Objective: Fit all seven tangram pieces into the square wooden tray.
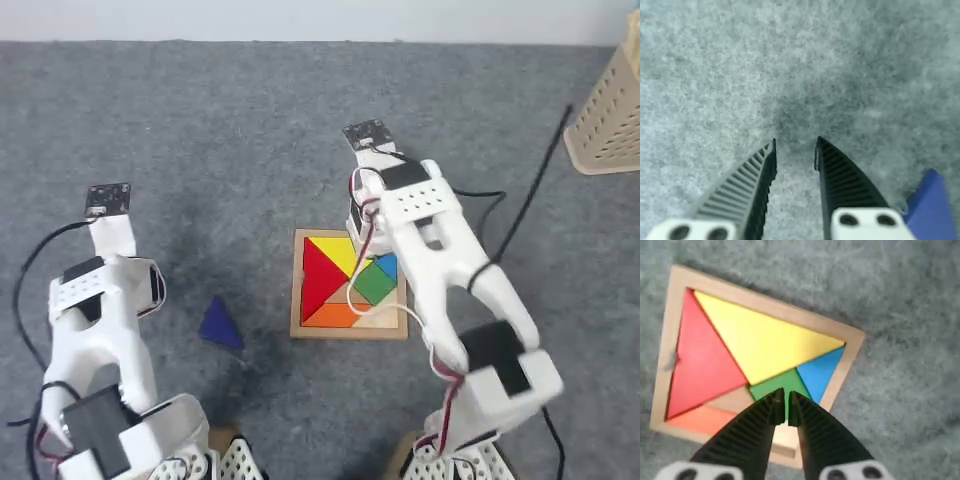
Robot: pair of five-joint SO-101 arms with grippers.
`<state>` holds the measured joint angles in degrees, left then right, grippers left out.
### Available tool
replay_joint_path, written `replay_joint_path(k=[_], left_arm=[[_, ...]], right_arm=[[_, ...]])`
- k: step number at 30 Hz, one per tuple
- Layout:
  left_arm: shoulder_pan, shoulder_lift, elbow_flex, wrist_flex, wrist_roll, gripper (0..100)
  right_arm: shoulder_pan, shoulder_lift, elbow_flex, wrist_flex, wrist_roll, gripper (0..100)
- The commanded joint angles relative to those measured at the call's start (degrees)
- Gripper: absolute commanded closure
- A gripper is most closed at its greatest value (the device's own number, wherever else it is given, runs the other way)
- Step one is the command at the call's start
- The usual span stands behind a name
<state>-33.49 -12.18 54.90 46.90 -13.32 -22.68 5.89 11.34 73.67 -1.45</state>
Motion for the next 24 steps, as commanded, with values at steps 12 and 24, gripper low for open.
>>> replay_joint_path(k=[12, 24], left_arm=[[0.4, -2.1, -0.1, -0.9, 0.3, 88], [-2.2, -2.6, -15.7, 17.6, -14.4, 88]], right_arm=[[18.1, -16.2, 20.0, -8.1, 7.6, 99.1], [25.9, -29.8, 43.2, -18.8, 19.9, 99.1]])
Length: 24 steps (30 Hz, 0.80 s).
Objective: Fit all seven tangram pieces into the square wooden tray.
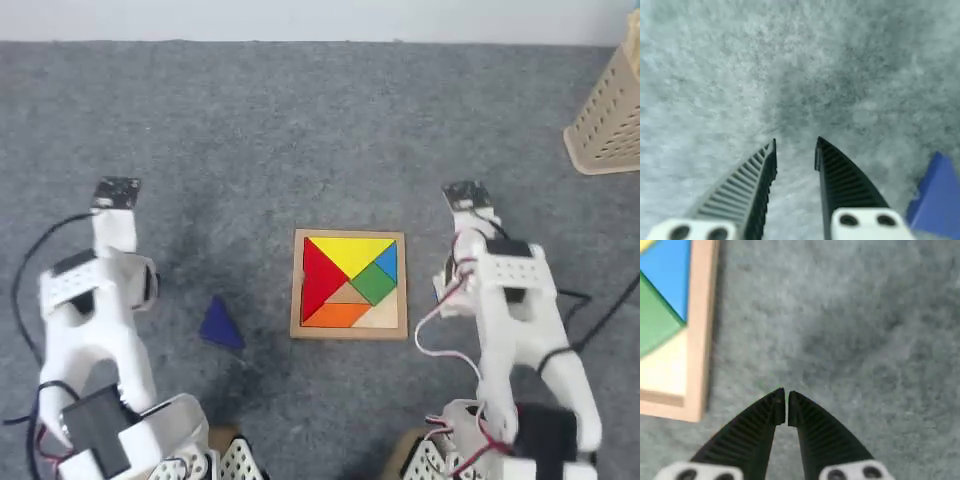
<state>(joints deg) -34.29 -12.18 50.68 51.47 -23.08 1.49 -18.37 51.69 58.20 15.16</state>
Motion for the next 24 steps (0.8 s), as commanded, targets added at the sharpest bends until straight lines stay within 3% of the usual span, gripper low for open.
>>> replay_joint_path(k=[1, 5, 8, 15, 24], left_arm=[[-1.1, -2.6, -14.6, 16.9, -5.5, 88], [3.2, -2.6, -24.7, 30.5, -7.3, 88], [7.7, -2.5, -26.1, 35.5, -11.7, 88], [19.6, 1.6, -18.4, 31.9, -11.5, 82], [21.6, 5.9, -12.9, 27.7, 11.1, 81]], right_arm=[[2.1, -6.4, 4.2, -4.4, 3.9, 99.1], [4.3, -9.5, 10.6, -8.1, 7.0, 99.1], [4.6, -11.4, 15.1, -11.4, 9.4, 99.1], [4.5, -15.7, 18.9, -12.3, 10.0, 99.1], [4.5, -17.5, 20.2, -13.0, 10.0, 99.1]])
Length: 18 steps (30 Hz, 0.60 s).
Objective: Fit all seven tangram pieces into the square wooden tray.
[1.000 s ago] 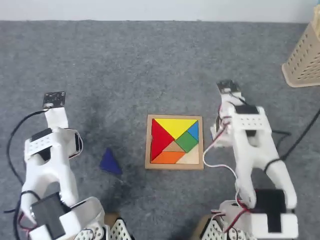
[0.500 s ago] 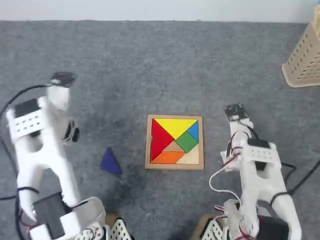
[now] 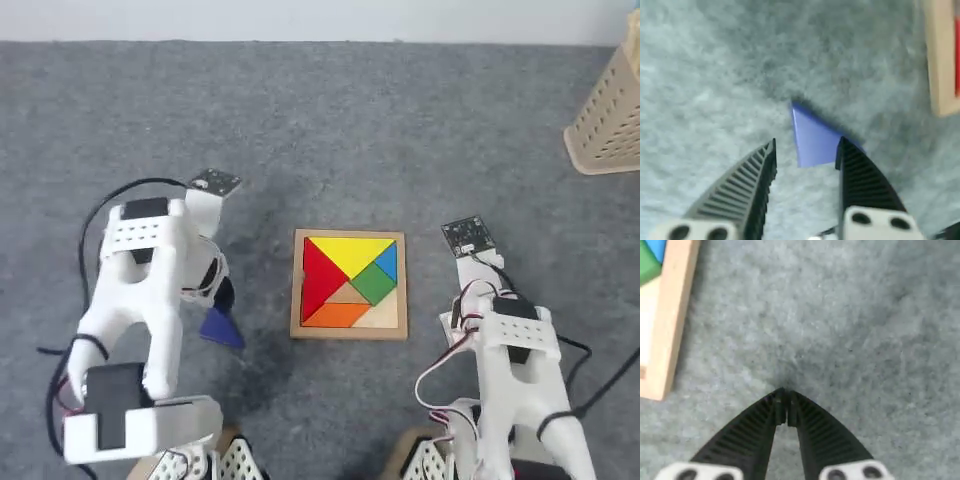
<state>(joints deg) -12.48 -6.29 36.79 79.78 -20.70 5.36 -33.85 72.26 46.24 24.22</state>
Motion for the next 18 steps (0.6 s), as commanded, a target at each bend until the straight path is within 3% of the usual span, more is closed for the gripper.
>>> replay_joint_path(k=[1, 10, 18], left_arm=[[-0.4, 0.0, 1.8, -0.6, 10.2, 81], [-0.6, 1.7, 5.8, 0.4, 14.9, 76], [-1.2, 17.9, 0.9, 0.2, 14.5, 75]], right_arm=[[0.7, -2.0, -0.4, -1.0, 1.0, 99.1], [0.7, -2.0, -0.4, -1.0, 1.0, 99.1], [0.7, -2.0, -0.4, -1.0, 1.0, 99.1]])
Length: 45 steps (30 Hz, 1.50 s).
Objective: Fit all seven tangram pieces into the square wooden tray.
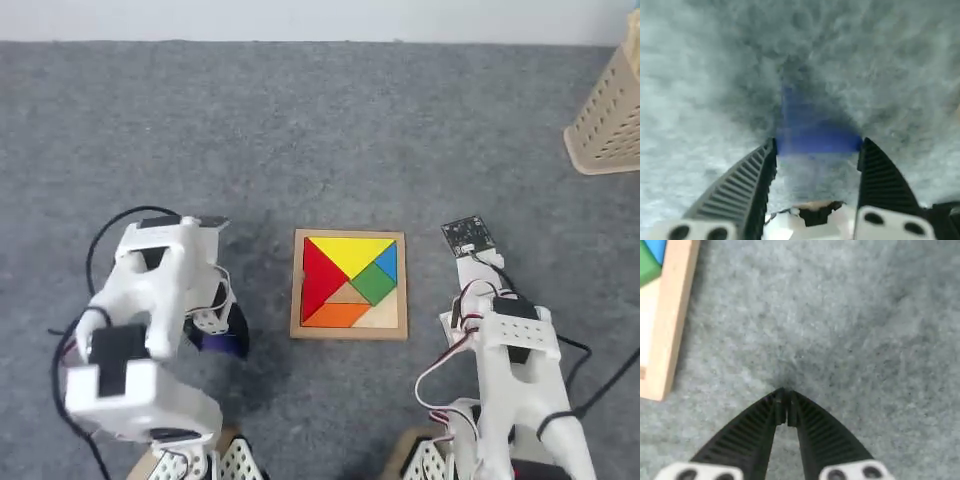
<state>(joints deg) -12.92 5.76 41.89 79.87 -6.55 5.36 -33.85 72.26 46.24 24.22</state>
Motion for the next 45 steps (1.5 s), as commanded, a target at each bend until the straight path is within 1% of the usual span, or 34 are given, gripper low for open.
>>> replay_joint_path(k=[1, 6, 8, 10, 15, 19, 23, 25, 28, 31, 34, 38, 45], left_arm=[[-1.4, 6.3, -4.8, -0.6, 0.3, 76], [-1.2, 2.1, -2.2, -6.1, 0.2, 81], [-0.8, -0.2, -0.9, -7.6, -1.9, 83], [-0.6, -2.6, 0.0, -8.0, -3.3, 88], [-0.8, -8.1, 0.2, -7.9, -3.3, 99], [0.9, -11.0, -0.1, -8.4, -3.4, 99], [3.8, -13.4, -2.1, -7.7, -5.1, 99], [5.5, -14.8, -4.7, -5.5, -5.1, 99], [10.5, -16.6, -11.1, -0.5, -4.1, 99], [16.7, -16.5, -18.5, 2.5, 0.8, 99], [24.3, -13.9, -23.9, 4.6, 4.1, 99], [33.1, -8.4, -29.0, 4.8, 4.8, 99], [41.9, 1.9, -36.6, 4.7, 5.0, 99]], right_arm=[[0.7, -2.0, -0.4, -1.0, 1.0, 99.1], [0.7, -2.0, -0.3, -1.0, 1.0, 99.1], [0.6, -2.0, -0.3, -1.0, 1.0, 99.1], [0.6, -2.0, -0.3, -1.1, 1.0, 99.1], [0.6, -1.9, -0.3, -1.1, 1.0, 99.1], [0.6, -1.9, -0.3, -1.1, 1.0, 99.1], [0.6, -1.9, -0.3, -1.1, 1.0, 99.1], [0.6, -1.9, -0.3, -1.1, 1.0, 99.1], [0.6, -1.8, -0.3, -1.1, 1.0, 99.1], [0.6, -1.8, -0.3, -1.1, 0.9, 99.1], [0.7, -1.8, -0.3, -1.1, 0.8, 99.1], [0.7, -1.8, -0.3, -1.1, 0.7, 99.1], [0.7, -1.8, -0.3, -1.1, 0.5, 99.1]])
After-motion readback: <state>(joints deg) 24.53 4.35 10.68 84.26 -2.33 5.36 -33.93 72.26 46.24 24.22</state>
